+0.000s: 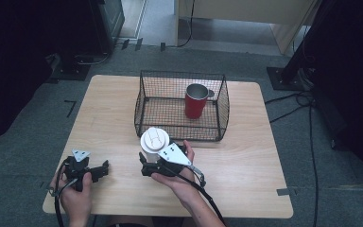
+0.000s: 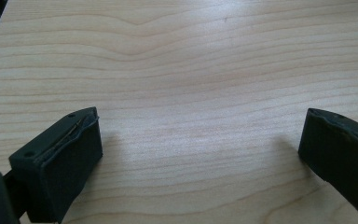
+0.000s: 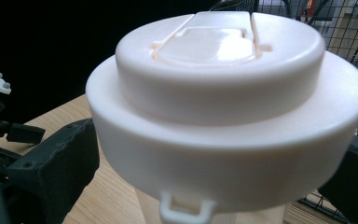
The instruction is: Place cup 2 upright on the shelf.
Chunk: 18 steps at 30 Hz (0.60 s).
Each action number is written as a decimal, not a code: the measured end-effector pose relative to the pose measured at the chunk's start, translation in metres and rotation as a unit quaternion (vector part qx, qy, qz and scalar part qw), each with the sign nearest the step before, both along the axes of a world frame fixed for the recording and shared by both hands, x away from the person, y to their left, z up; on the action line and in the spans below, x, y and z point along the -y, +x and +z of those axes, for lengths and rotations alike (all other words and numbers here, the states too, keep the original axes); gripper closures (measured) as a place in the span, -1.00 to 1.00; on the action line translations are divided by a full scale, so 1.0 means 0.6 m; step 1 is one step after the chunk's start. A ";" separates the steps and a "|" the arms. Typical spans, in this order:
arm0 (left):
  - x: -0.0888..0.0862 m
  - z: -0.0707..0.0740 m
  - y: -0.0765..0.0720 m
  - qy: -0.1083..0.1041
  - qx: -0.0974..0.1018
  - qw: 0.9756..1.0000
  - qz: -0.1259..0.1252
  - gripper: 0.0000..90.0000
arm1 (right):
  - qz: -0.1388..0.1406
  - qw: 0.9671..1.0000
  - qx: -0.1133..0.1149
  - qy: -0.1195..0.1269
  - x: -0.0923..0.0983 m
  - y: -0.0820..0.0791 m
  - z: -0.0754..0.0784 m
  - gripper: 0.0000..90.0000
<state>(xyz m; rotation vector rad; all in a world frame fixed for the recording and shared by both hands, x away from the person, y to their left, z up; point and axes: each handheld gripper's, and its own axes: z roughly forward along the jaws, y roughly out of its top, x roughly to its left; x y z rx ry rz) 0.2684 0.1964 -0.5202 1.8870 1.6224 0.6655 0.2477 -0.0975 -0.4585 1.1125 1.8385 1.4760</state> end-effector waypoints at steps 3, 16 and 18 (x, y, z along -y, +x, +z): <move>0.000 0.000 0.000 0.000 0.000 1.000 0.000 -1.00 | -0.011 1.000 0.008 0.003 -0.002 0.000 0.000 -0.83; 0.001 0.000 0.001 -0.001 0.000 1.000 0.000 -1.00 | -0.013 1.000 0.003 -0.004 -0.003 0.007 -0.007 -0.67; 0.001 0.000 0.001 -0.001 0.000 1.000 0.000 -1.00 | -0.013 1.000 0.003 -0.004 -0.002 0.006 -0.006 -0.66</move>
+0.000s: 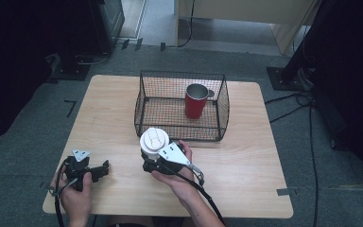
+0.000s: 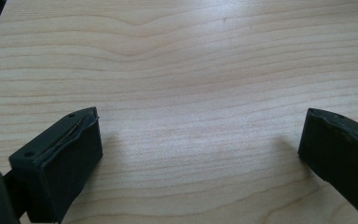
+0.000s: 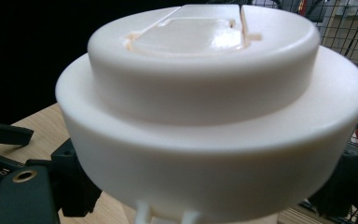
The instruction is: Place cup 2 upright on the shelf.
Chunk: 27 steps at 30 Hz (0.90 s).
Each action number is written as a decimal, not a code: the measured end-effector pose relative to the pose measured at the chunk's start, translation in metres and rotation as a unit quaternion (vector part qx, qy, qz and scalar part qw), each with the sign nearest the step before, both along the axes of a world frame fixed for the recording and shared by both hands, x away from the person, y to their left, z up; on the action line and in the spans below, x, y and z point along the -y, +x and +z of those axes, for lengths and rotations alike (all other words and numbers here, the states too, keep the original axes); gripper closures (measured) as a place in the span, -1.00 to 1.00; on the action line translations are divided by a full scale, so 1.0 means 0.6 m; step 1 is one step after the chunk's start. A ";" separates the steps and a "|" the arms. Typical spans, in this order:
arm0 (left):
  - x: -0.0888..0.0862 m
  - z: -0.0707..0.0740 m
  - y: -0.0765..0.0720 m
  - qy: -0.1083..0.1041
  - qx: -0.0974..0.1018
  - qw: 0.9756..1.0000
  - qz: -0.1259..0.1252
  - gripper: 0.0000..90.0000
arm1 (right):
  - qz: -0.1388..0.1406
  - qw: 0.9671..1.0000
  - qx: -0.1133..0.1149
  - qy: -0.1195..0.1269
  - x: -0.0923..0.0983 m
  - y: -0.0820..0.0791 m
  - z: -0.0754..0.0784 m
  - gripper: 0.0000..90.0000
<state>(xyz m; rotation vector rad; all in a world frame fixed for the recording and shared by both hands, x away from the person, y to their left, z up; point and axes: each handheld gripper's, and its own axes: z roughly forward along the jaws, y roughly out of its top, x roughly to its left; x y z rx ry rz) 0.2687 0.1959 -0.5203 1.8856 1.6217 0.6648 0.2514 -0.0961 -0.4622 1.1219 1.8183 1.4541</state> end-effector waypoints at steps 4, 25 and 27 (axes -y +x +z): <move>0.000 0.000 0.000 0.000 0.000 1.000 0.000 -1.00 | -0.001 1.000 0.011 -0.003 -0.001 -0.003 0.001 -0.65; 0.000 0.000 0.000 0.000 0.000 1.000 0.000 -1.00 | 0.000 0.999 0.033 0.011 0.009 -0.009 0.019 -0.65; 0.000 0.000 0.000 0.000 0.000 1.000 0.000 -1.00 | -0.003 0.999 0.033 0.013 0.011 -0.009 0.021 -0.65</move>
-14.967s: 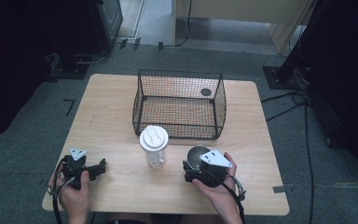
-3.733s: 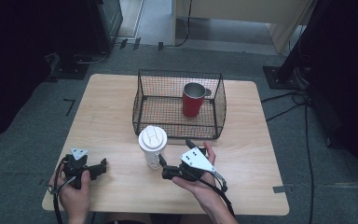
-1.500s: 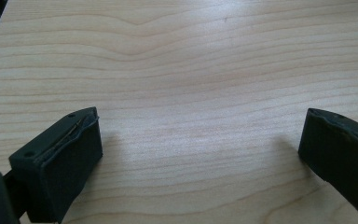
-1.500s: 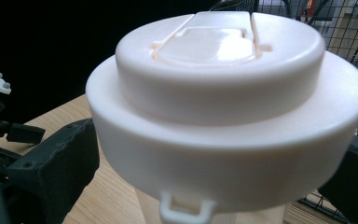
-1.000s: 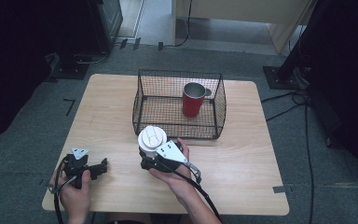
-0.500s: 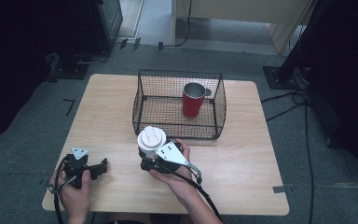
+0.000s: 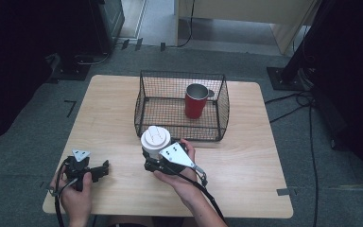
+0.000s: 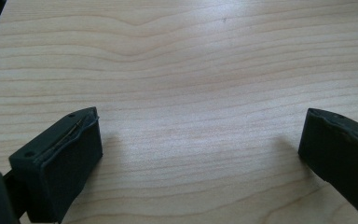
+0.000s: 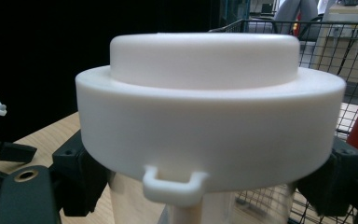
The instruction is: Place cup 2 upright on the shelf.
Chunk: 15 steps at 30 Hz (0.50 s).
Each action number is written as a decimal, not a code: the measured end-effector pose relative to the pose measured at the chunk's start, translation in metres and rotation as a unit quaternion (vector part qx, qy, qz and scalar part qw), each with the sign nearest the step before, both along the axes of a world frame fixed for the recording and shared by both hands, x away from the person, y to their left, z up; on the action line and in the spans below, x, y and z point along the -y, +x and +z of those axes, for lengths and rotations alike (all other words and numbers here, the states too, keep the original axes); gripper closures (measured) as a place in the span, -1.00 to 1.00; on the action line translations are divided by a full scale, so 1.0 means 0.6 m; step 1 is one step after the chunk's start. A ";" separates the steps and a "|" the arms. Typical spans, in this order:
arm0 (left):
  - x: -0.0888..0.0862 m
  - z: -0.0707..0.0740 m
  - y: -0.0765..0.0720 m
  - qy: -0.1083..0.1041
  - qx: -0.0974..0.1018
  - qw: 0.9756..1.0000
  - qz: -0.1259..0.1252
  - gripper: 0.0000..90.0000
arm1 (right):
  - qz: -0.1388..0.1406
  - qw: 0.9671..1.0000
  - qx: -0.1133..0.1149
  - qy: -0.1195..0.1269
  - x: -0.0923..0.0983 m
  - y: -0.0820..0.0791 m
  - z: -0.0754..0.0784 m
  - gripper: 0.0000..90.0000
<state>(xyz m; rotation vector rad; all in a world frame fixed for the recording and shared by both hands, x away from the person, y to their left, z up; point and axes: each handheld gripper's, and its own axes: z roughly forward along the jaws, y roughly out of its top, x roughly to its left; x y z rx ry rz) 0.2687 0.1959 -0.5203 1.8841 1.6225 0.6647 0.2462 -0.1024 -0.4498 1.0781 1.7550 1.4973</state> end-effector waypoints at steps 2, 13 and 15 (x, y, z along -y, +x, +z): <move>0.000 0.000 0.000 0.000 0.000 1.000 0.000 -1.00 | -0.001 1.000 0.003 0.002 0.001 0.001 0.003 -0.65; 0.000 0.000 0.000 0.000 0.000 1.000 0.000 -1.00 | -0.004 1.000 0.022 0.008 0.004 0.004 0.020 -0.65; 0.000 0.000 0.000 0.000 0.000 1.000 0.000 -1.00 | -0.004 1.000 0.024 0.008 0.004 0.006 0.023 -0.65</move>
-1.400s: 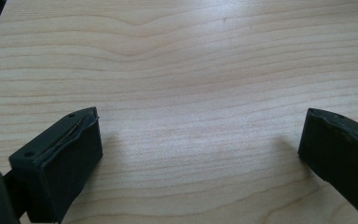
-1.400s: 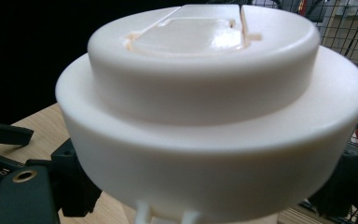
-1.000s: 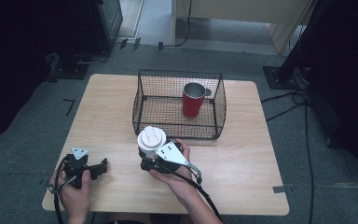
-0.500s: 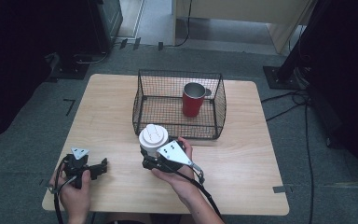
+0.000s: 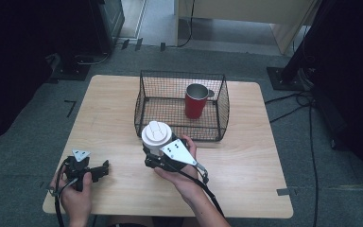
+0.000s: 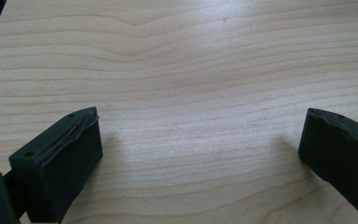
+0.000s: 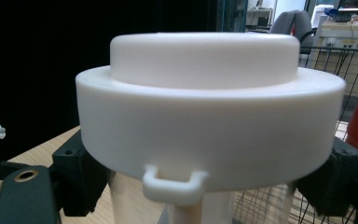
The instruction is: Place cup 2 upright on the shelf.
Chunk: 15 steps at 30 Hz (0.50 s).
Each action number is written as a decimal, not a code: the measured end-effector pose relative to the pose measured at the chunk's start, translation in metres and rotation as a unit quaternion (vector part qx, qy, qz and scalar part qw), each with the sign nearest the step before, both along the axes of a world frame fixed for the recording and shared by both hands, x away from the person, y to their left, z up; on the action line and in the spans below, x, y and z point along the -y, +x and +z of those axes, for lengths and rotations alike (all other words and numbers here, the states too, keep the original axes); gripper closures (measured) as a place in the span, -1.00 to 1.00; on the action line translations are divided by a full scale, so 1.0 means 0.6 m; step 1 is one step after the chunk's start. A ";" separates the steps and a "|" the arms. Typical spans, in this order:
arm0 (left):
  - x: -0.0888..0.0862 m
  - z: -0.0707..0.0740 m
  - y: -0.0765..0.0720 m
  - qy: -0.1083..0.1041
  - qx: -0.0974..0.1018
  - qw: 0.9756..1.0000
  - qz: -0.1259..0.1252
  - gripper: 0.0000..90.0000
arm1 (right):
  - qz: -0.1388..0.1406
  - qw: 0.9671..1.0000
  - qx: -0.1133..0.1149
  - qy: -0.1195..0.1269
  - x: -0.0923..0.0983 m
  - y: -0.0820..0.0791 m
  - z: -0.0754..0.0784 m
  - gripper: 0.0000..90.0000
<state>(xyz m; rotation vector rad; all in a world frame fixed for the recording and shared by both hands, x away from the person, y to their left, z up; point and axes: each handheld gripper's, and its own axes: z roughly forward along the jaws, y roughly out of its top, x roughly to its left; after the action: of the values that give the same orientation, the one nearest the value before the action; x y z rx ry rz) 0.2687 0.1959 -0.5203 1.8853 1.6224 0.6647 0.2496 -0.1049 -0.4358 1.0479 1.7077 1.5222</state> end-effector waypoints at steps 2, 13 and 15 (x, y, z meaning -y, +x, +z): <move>0.000 0.000 0.000 0.000 0.000 1.000 0.000 -1.00 | -0.001 1.000 0.004 0.000 0.001 0.002 0.004 -0.65; 0.000 0.000 0.000 0.000 0.000 1.000 0.000 -1.00 | -0.005 1.000 0.018 0.003 0.002 0.009 0.027 -0.65; 0.000 0.000 0.000 0.000 0.000 1.000 0.000 -1.00 | -0.006 1.000 0.021 0.003 0.003 0.011 0.031 -0.65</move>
<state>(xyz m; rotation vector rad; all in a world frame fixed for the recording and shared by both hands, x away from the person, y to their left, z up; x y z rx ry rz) 0.2687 0.1960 -0.5202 1.8864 1.6224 0.6648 0.2563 -0.1066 -0.4173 1.0215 1.6669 1.5332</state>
